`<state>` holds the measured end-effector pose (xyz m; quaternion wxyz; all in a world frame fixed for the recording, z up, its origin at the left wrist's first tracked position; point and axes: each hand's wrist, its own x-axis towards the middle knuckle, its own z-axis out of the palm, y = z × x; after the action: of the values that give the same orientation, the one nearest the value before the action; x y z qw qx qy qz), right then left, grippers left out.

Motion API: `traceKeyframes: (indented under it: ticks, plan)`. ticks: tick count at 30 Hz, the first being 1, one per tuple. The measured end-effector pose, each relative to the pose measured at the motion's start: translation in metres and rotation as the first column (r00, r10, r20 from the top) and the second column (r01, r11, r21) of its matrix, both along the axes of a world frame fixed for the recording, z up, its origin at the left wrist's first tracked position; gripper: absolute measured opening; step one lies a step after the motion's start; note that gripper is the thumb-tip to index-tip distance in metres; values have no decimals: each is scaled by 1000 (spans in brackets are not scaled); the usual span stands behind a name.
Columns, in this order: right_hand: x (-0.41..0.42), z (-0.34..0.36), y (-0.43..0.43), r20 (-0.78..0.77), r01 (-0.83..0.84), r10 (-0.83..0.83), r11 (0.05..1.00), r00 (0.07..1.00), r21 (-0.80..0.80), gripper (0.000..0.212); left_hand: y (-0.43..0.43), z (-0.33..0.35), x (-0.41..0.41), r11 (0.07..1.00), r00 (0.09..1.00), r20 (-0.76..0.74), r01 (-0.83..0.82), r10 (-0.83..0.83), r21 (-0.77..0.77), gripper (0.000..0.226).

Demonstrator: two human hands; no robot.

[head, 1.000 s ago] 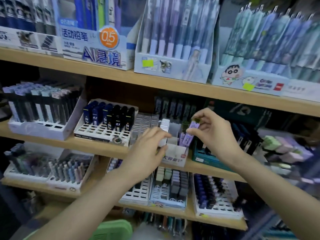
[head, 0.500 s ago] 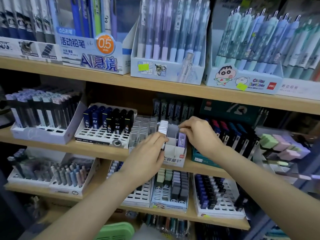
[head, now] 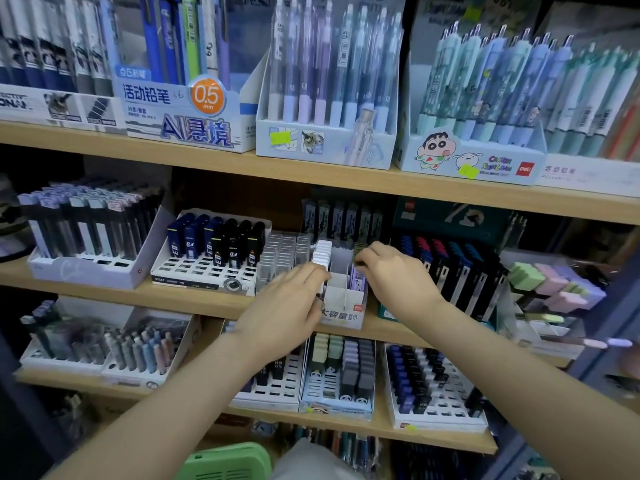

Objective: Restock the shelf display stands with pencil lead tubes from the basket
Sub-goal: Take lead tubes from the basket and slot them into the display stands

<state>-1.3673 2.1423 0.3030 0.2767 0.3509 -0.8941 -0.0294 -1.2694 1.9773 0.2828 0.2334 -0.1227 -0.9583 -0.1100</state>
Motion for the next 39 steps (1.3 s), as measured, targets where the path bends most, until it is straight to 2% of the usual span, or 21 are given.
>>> traceKeyframes:
  ticks: [5,9,11,15,20,22,25,27,29,32,34,39]
  plan:
    - [18,-4,1,-161,-96,89,995,983,-37,21,-3,1,8,990,998,-51,-46,39,-131,45]
    - [53,-5,-10,-286,-207,186,977,940,-44,12,-21,-9,38,965,989,-137,-94,62,-243,27]
    - [69,-16,-20,-296,-292,276,956,914,-10,13,-36,-25,61,953,984,-158,-126,85,-276,23]
    - [95,-63,-48,-157,-441,442,897,883,47,17,-69,-79,112,943,982,-91,-187,168,-274,25]
    - [117,-155,-93,94,-548,541,832,836,85,17,-109,-174,174,936,928,190,-281,322,-212,25]
    - [126,-200,-112,247,-576,542,813,803,89,33,-126,-216,198,919,859,330,-347,392,-188,28]
    - [141,-265,-136,540,-593,455,799,708,103,35,-145,-274,226,873,718,506,-450,478,-187,29]
    - [151,-308,-150,750,-589,317,799,580,118,39,-154,-309,241,825,571,647,-540,506,-168,33]
    - [159,-351,-161,881,-534,157,837,446,121,43,-160,-337,250,775,442,773,-625,455,-98,47]
    - [168,-409,-174,932,-425,22,894,361,143,42,-166,-373,251,649,315,857,-760,408,-29,56]
    - [172,-443,-179,949,-357,-72,915,308,185,44,-171,-395,245,549,242,918,-835,313,33,58]
    - [177,-503,-176,959,-200,-246,942,138,270,70,-189,-459,231,307,106,984,-950,141,58,61]
